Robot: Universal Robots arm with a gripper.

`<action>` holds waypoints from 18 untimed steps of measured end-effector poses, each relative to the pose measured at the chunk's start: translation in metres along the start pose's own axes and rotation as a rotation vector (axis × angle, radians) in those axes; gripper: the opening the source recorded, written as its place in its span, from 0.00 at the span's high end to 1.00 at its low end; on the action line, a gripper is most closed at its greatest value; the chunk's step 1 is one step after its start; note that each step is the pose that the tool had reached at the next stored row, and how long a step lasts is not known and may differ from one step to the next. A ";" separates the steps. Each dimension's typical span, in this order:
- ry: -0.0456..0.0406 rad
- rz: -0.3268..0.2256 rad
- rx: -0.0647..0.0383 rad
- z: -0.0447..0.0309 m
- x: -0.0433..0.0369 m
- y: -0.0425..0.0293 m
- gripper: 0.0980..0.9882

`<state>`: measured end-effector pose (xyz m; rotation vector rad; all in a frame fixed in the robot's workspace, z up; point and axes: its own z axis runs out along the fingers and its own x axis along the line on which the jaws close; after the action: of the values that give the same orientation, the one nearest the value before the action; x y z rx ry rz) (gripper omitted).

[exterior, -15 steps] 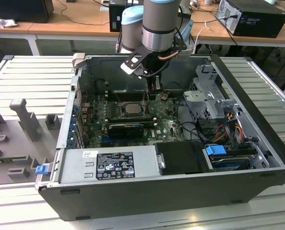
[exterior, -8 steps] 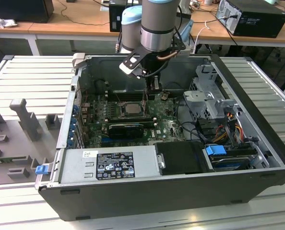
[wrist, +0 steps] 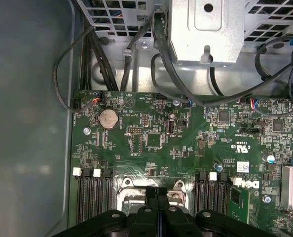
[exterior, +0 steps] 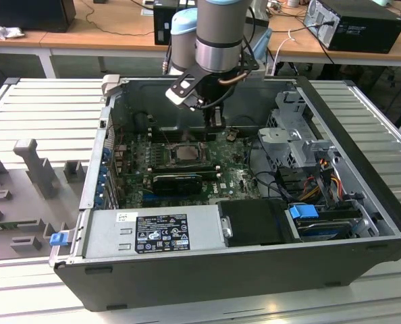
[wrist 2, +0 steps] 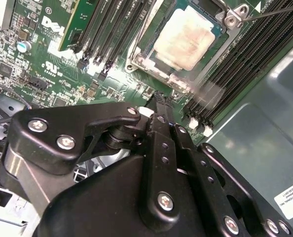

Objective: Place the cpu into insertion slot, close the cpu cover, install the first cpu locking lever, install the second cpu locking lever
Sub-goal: 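Close the cpu cover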

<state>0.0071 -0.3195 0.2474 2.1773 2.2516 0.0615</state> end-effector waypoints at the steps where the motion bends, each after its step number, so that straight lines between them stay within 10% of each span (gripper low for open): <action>1: 0.0000 0.000 0.000 0.0000 0.0000 -0.0006 0.99; 18: -0.0005 0.000 0.000 0.0110 0.0015 -0.0465 0.99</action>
<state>-0.0390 -0.3193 0.2348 2.1772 2.2516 0.0605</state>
